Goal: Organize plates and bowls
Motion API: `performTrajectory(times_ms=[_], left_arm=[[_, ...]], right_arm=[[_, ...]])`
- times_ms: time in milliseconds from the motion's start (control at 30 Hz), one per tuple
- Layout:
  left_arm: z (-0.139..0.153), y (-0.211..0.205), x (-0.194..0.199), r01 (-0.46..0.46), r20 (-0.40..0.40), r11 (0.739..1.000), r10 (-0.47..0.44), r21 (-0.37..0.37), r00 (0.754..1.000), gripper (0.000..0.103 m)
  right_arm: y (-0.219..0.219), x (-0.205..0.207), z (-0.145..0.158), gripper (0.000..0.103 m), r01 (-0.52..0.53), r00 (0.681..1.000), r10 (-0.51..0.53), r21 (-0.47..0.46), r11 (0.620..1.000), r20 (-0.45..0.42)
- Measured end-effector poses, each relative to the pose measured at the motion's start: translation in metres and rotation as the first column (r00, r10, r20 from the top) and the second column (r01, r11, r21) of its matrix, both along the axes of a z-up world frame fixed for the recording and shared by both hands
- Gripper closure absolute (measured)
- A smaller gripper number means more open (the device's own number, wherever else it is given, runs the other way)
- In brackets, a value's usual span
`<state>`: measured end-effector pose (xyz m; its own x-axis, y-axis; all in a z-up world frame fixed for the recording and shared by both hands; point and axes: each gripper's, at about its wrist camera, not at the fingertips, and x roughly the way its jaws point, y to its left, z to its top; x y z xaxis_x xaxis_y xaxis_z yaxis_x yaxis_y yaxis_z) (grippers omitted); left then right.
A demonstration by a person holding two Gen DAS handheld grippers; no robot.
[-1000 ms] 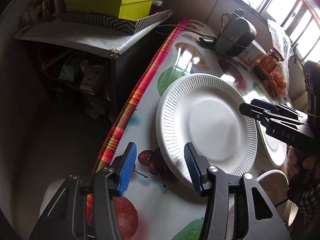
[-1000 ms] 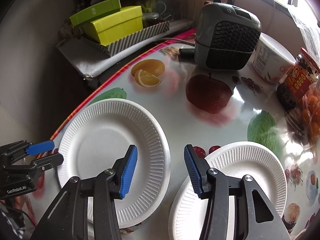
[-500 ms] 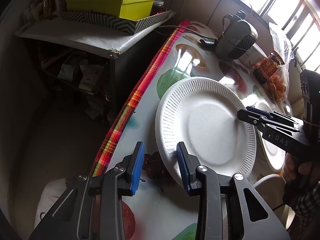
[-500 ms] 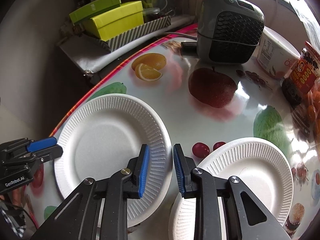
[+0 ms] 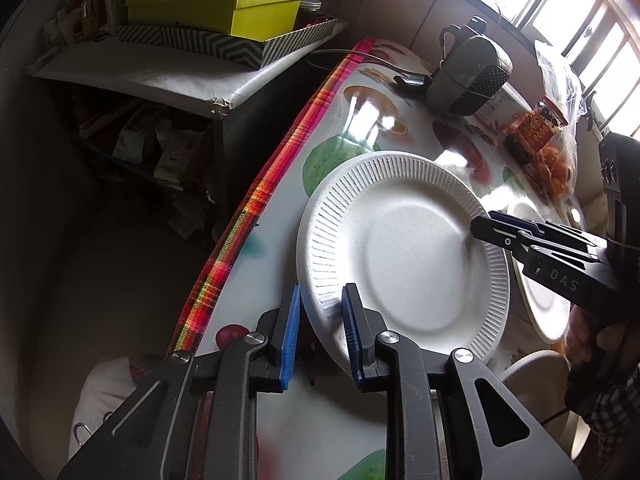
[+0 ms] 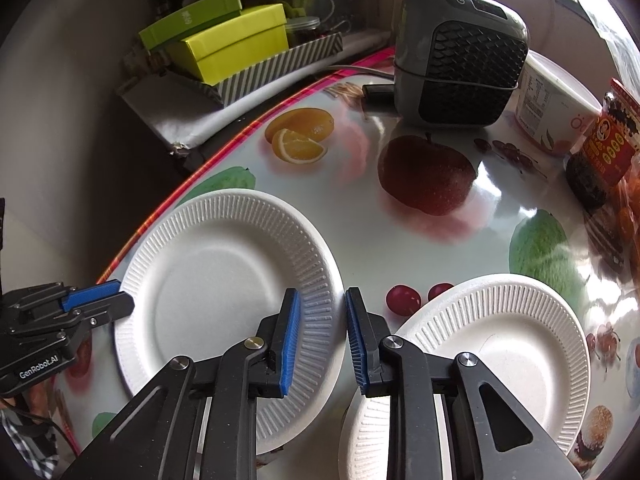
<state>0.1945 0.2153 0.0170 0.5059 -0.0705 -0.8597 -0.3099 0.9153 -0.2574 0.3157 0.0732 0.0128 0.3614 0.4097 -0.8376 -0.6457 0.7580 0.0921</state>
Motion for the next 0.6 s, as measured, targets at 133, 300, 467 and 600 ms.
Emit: performTrajectory(times_ms=[133,300,467,600], left_arm=[[0.000,0.001,0.000,-0.006,0.000,1.000,0.006,-0.008,1.000,0.081],[0.004,0.000,-0.001,-0.008,0.004,1.000,0.008,0.000,1.000,0.081],[0.008,0.000,-0.002,-0.015,0.011,1.000,0.015,-0.002,1.000,0.081],[0.014,-0.001,-0.004,-0.012,0.021,1.000,0.012,0.000,1.000,0.081]], right_arm=[[0.000,0.000,0.000,0.080,0.001,1.000,-0.001,0.006,1.000,-0.003],[-0.001,0.000,0.001,0.081,0.002,1.000,-0.002,0.012,1.000,-0.009],[-0.005,0.000,0.005,0.080,0.002,1.000,-0.001,0.034,0.999,-0.011],[-0.007,-0.002,0.010,0.081,0.001,1.000,-0.001,0.049,0.999,-0.005]])
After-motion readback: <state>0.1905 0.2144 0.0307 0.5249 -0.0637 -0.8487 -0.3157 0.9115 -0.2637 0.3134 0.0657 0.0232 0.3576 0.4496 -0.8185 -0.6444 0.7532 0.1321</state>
